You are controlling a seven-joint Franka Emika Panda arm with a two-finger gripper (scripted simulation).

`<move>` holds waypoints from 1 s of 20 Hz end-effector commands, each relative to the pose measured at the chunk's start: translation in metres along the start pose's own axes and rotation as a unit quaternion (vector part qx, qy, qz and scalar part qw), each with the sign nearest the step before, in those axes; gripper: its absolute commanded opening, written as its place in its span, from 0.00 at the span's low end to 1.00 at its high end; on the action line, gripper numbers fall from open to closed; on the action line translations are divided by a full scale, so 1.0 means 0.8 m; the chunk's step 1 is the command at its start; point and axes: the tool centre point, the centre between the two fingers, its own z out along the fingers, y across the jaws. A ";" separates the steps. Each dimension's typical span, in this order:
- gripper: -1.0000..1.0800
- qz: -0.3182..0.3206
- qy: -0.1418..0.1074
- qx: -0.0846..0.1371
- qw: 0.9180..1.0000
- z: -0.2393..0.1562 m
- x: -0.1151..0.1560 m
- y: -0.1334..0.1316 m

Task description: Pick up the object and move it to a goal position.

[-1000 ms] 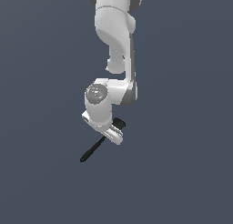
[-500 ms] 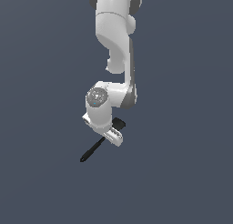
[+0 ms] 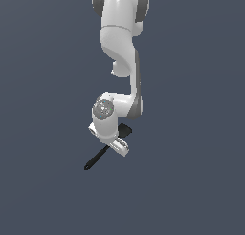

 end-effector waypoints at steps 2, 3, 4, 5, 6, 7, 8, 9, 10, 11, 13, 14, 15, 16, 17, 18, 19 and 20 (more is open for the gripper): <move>0.00 0.000 0.001 0.000 1.000 0.000 0.001 -0.001; 0.00 0.000 0.001 0.000 1.000 0.000 0.001 -0.001; 0.00 0.000 0.001 0.000 1.000 0.000 0.001 -0.001; 0.00 0.000 0.001 0.000 1.000 0.000 0.001 -0.001; 0.00 0.000 0.001 0.000 1.000 0.000 0.001 -0.001; 0.00 0.000 0.001 0.000 1.000 0.000 0.001 -0.001; 0.00 0.000 0.001 0.000 1.000 0.000 0.001 -0.001; 0.00 0.000 0.001 0.000 1.000 0.000 0.001 -0.001; 0.00 0.000 0.001 0.000 1.000 0.000 0.001 -0.001; 0.00 0.001 0.001 0.000 1.000 0.000 0.001 0.000; 0.00 0.001 0.001 0.000 1.000 0.000 0.001 0.002; 0.00 0.001 0.001 0.000 1.000 -0.002 0.001 0.003; 0.00 0.001 0.001 0.000 1.000 -0.003 0.002 0.006; 0.00 0.001 0.001 0.000 1.000 -0.005 0.002 0.009; 0.00 0.001 0.001 0.000 1.000 -0.008 0.002 0.012; 0.00 0.001 0.001 0.000 1.000 -0.011 0.003 0.017; 0.00 0.001 0.001 0.000 1.000 -0.014 0.003 0.022; 0.00 0.001 0.000 0.000 1.000 -0.018 0.004 0.028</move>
